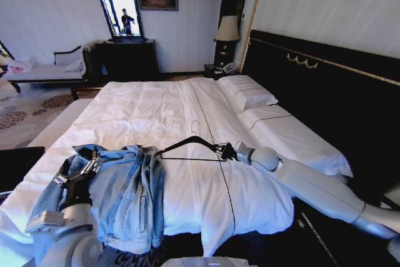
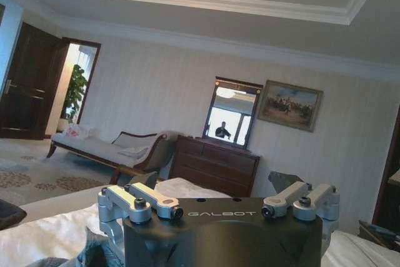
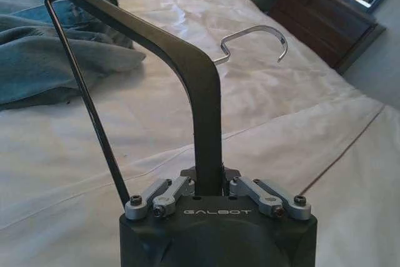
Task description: Pick up the clothes from the bed and hang them on the clothes hanger.
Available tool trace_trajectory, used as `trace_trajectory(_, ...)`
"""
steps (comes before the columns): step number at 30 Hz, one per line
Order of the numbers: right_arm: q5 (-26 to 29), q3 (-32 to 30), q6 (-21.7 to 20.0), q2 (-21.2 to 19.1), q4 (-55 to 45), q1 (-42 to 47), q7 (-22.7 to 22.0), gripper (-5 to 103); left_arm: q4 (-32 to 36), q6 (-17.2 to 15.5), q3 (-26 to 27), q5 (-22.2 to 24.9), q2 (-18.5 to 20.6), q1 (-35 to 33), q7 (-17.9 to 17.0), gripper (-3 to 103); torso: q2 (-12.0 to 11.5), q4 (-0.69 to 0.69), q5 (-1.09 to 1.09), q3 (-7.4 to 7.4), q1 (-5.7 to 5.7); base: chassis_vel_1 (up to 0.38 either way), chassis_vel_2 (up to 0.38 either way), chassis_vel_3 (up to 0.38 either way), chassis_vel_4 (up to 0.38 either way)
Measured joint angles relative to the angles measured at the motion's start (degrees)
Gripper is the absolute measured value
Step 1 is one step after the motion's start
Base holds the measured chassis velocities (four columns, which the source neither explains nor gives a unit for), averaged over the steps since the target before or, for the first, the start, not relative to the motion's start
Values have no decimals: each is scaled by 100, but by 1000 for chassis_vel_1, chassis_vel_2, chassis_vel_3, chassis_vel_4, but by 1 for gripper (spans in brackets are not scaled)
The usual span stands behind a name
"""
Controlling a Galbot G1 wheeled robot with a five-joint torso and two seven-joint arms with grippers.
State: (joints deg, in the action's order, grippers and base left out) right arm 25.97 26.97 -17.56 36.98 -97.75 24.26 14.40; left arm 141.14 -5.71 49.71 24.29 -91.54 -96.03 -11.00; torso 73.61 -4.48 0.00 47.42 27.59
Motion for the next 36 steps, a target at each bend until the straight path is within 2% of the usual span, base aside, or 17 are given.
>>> trace_trajectory(12,-65,61,7,257,240,63,55,19,-55,-3,-36,-26,32,9,5,100,0,0,1,0,1,43,42,-42,-59)
trace_trajectory(24,-56,61,10,340,289,83,56,19,-73,4,-69,-54,-1,14,8,100,0,5,-4,0,1,172,188,-166,-172)
trace_trajectory(32,-137,59,1,385,370,57,138,19,-79,16,-88,-63,-19,16,13,100,0,-3,3,0,0,43,32,-39,-39)
trace_trajectory(36,-168,57,-1,421,391,50,117,19,-71,16,-88,-63,-21,17,13,100,0,-2,1,1,1,11,7,-12,-19)
